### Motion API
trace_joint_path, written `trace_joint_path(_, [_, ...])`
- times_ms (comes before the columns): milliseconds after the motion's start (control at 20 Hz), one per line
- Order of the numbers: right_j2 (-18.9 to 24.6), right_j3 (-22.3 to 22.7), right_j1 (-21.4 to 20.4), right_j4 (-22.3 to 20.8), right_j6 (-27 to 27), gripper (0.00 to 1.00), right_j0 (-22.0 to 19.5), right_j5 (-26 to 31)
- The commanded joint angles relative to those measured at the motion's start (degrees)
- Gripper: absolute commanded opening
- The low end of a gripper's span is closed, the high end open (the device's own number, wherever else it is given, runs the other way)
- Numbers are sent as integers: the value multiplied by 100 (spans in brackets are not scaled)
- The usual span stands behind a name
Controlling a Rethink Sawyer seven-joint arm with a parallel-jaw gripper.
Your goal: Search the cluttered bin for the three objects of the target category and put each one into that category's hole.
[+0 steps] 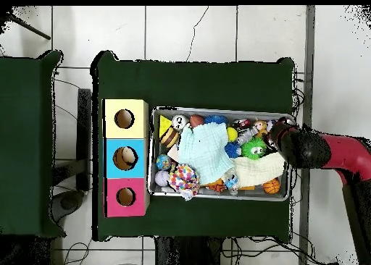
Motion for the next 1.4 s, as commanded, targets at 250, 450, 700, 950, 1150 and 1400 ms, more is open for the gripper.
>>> trace_joint_path(250, [-31, -76, 752, -145, -693, 100, 306, -148])
trace_joint_path(450, [-58, -46, 797, -184, -678, 100, 268, -233])
trace_joint_path(700, [-4, -104, 678, -108, -975, 100, 188, 45])
trace_joint_path(950, [67, -73, 341, 68, -1311, 100, 55, 481])
trace_joint_path(1150, [81, -29, 230, 122, -1338, 100, 36, 565])
trace_joint_path(1400, [58, 6, 107, 139, -1268, 100, 59, 585])
